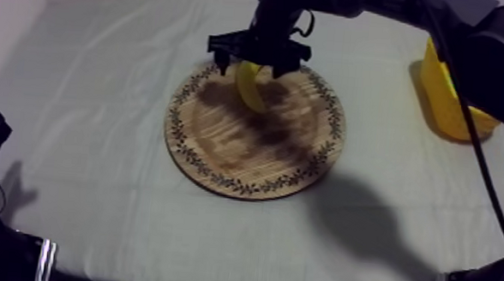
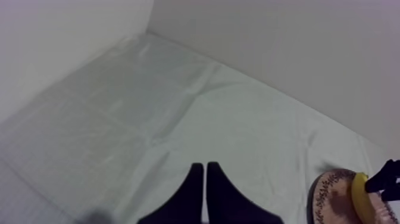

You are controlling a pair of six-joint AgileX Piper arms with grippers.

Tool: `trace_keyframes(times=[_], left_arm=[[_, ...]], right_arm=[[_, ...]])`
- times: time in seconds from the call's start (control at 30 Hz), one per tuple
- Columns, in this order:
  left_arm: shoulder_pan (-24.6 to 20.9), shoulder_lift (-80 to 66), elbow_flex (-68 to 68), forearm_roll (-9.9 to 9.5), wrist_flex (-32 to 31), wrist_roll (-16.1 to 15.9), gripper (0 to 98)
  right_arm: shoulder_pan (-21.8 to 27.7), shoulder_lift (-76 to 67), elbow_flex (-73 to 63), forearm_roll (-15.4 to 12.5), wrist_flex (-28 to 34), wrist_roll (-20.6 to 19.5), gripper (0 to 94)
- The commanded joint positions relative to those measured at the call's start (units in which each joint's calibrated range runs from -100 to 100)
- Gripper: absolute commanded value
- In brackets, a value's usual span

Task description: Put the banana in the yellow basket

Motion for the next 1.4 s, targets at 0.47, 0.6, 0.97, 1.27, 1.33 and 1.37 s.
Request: trace_keyframes(times=[0.47,0.6,0.97,1.27,1.33,1.37], left_arm=[[0.0,0.0,0.0,0.03,0.0,0.0,0.1],[0.0,0.0,0.0,0.03,0.0,0.0,0.1],[0.0,0.0,0.0,0.03,0.0,0.0,0.1],[0.0,0.0,0.0,0.03,0.0,0.0,0.1],[0.0,0.0,0.0,0.03,0.0,0.0,0.1],[0.0,0.0,0.0,0.03,0.0,0.0,0.1]], right_arm=[[0.7,7.7,-7.5,1.1,3.0,0.1,65.3],[0.7,8.1,-7.7,1.1,2.9,0.6,50.4],[0.8,7.5,-5.8,0.8,2.5,2.0,19.7],[1.7,-11.4,10.7,1.0,0.6,2.7,18.3],[2.1,-17.6,14.6,1.0,0.9,2.9,19.3],[2.4,-20.8,16.6,0.9,0.9,3.1,19.8]])
